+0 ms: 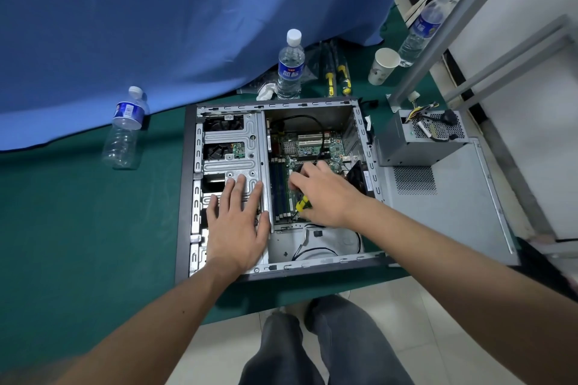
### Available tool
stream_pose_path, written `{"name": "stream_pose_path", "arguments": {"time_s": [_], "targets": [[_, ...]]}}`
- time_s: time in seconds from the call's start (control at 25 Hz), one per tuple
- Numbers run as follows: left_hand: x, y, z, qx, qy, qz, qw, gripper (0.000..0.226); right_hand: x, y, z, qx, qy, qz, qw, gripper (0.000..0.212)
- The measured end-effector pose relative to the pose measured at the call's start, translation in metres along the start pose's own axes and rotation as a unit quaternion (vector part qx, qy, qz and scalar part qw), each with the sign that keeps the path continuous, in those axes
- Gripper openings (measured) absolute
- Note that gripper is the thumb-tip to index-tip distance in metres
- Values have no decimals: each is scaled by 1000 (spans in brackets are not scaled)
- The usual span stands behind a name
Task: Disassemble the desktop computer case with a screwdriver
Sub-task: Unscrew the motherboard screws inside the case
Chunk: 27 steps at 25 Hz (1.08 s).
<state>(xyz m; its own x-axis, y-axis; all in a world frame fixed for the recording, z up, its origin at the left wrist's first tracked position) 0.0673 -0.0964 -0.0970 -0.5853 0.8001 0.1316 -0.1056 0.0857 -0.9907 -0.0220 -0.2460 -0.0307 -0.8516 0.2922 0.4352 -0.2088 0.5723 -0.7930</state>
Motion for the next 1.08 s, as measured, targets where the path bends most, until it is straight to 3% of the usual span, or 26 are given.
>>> {"name": "stream_pose_path", "arguments": {"time_s": [0.08, 0.16, 0.32, 0.44, 0.52, 0.64, 0.76, 0.88, 0.96, 1.08], "targets": [[0, 1, 0, -1, 0, -2, 1000, 63, 0, 2, 3, -19, 53, 0, 998, 34], [0, 0, -1, 0, -1, -2, 1000, 63, -3, 2, 3, -20, 43, 1, 999, 18], [1, 1, 0, 4, 1, -2, 1000, 63, 0, 0, 0, -4, 8, -3, 1000, 39], [0, 1, 0, 2, 1, -1, 1000, 63, 0, 1, 2, 2, 62, 7, 998, 32], [0, 2, -1, -1, 0, -3, 1000, 63, -1, 0, 1, -1, 20, 14, 1000, 20], [0, 2, -1, -1, 0, -3, 1000, 63, 2, -1, -2, -6, -17, 0, 1000, 43], [-1, 3, -1, 1, 2, -2, 1000, 62, 0, 0, 1, -3, 54, 11, 998, 38], [-1, 4, -1, 0, 2, -4, 1000, 63, -2, -1, -2, -14, 26, 13, 999, 22], [-1, 4, -2, 1, 1, -4, 1000, 63, 1, -2, -4, -11, 3, 5, 1000, 32], [0, 3, -1, 3, 0, -1, 1000, 63, 3, 1, 3, 0, 64, 4, 998, 36]]}}
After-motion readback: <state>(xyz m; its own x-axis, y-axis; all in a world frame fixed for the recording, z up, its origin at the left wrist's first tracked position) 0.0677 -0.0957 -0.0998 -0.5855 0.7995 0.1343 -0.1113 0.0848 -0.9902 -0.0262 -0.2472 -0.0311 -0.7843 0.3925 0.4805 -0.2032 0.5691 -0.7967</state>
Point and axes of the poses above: each hand's wrist, its own x-axis away from the middle knuckle, its own y-axis out of the palm, z = x × y, the point moved 5 cm from there along -x, towards the middle knuckle, and after that the axes turned 12 degrees about -x, right-handed, at the moved point
